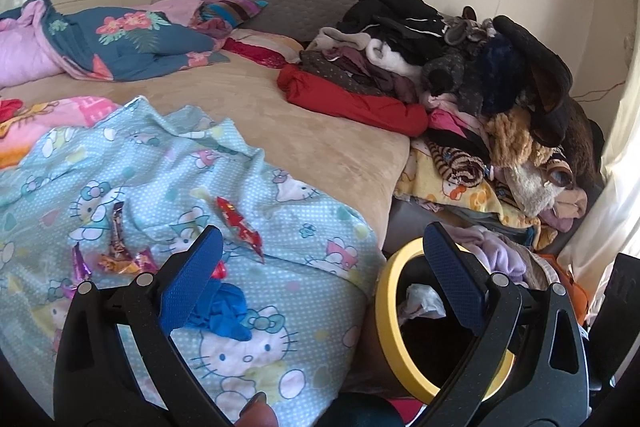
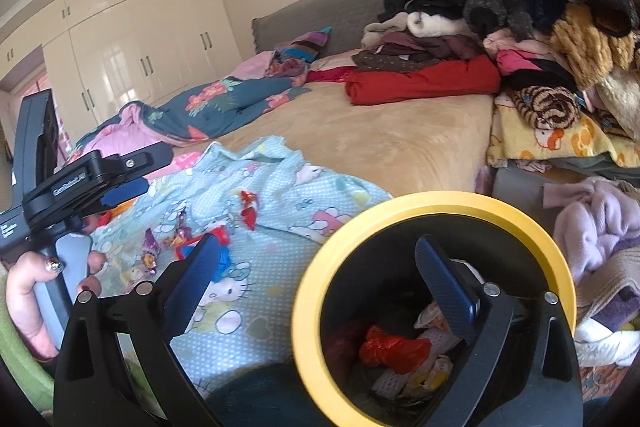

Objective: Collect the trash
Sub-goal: 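Move both tools back over the remaining trash on the bed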

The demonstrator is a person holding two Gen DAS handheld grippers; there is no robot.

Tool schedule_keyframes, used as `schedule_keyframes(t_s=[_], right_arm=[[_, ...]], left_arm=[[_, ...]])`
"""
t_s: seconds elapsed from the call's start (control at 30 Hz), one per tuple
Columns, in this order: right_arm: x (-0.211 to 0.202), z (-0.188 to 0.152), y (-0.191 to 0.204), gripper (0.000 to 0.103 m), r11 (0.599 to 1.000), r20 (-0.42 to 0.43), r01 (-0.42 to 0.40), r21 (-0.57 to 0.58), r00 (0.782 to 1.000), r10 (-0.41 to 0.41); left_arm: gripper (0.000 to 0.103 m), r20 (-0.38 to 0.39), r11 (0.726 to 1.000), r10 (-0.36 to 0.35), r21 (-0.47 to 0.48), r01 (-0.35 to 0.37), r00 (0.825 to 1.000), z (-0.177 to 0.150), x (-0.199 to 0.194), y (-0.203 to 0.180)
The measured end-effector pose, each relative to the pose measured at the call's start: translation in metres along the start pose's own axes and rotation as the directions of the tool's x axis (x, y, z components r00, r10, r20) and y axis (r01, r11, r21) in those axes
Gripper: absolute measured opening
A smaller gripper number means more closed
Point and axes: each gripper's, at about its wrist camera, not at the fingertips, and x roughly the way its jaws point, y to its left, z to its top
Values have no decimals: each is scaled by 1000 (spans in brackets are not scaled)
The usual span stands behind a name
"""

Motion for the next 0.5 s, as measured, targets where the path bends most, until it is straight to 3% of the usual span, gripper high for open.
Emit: schedule_keyframes(t_s=[0.5], right_arm=[[31, 1, 51, 96, 992, -72, -82, -100, 995, 75]], left_arm=[[92, 13, 996, 52, -73, -51, 999, 2, -7, 44]])
